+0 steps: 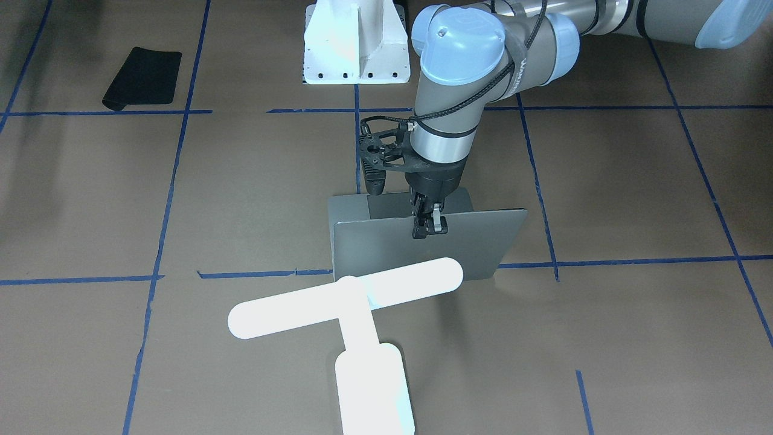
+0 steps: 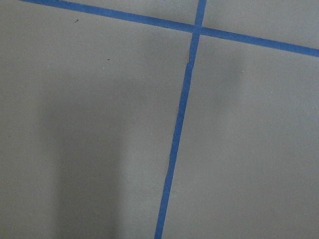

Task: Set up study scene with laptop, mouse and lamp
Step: 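Carry the laptop forward and set it down in front of the white lamp, then open the left gripper and withdraw the left arm from the laptop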

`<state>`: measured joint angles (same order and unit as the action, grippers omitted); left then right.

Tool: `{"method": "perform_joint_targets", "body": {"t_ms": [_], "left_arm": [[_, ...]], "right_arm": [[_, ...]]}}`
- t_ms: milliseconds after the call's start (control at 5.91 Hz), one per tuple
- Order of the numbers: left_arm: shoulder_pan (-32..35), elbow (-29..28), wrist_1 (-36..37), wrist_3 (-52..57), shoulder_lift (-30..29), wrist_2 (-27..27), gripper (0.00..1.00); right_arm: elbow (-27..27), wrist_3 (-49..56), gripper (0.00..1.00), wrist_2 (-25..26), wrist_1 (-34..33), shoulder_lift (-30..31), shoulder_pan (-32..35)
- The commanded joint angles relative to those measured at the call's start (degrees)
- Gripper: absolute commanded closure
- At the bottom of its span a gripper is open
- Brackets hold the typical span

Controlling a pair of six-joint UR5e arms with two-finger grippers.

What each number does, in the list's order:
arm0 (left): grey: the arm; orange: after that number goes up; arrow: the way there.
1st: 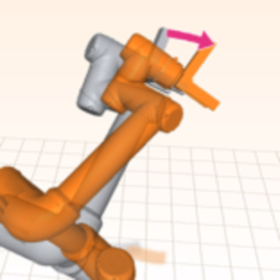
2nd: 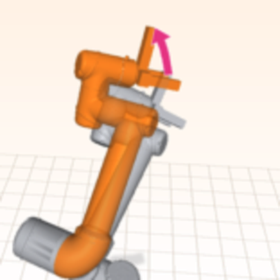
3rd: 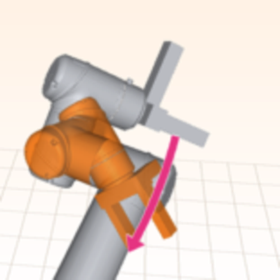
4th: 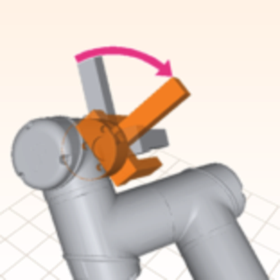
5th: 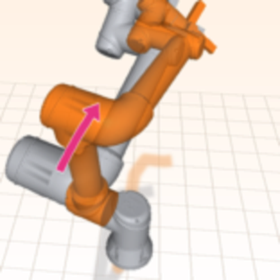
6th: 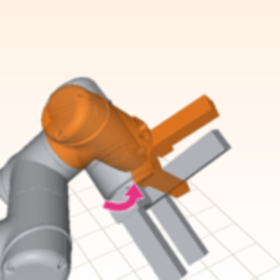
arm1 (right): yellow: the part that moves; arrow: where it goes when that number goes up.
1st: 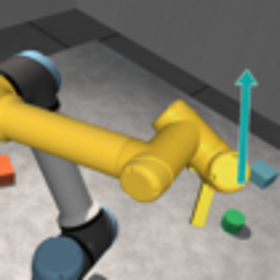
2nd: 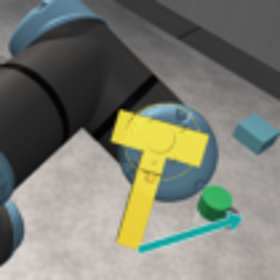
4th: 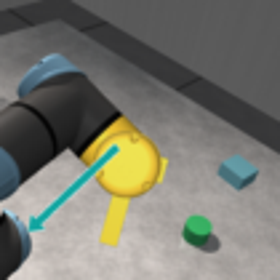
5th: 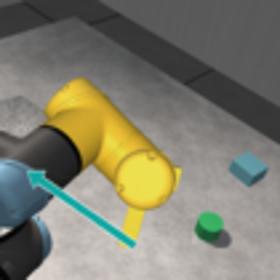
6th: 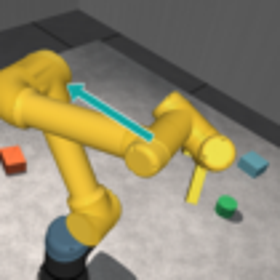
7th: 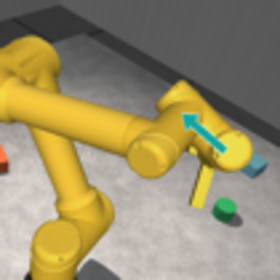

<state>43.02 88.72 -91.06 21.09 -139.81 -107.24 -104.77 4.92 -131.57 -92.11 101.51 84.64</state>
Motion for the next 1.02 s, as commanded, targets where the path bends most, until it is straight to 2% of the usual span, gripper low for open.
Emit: {"method": "perform_joint_targets", "body": {"t_ms": [0,169,339,677,847], "left_arm": [[-0.7,-0.2,-2.1,-1.8,0.6,1.3,0.84],[-0.7,0.3,-2.0,-1.7,0.3,1.3,0.17],[-0.7,0.7,-1.8,-1.7,0.3,1.3,0.01],[1.3,5.6,0.5,-1.7,1.1,0.6,0.01],[2.6,10.2,6.4,-1.8,3.4,-3.1,0.01]], "right_arm": [[-0.1,0.0,0.0,0.0,0.0,0.0,0.0],[-0.1,0.0,0.0,0.0,0.0,0.0,0.0],[-0.1,0.0,0.0,0.0,0.0,0.0,0.0],[0.0,0.0,0.0,0.0,0.0,0.0,0.0],[0.0,0.3,0.0,0.1,0.0,0.0,0.0]]}}
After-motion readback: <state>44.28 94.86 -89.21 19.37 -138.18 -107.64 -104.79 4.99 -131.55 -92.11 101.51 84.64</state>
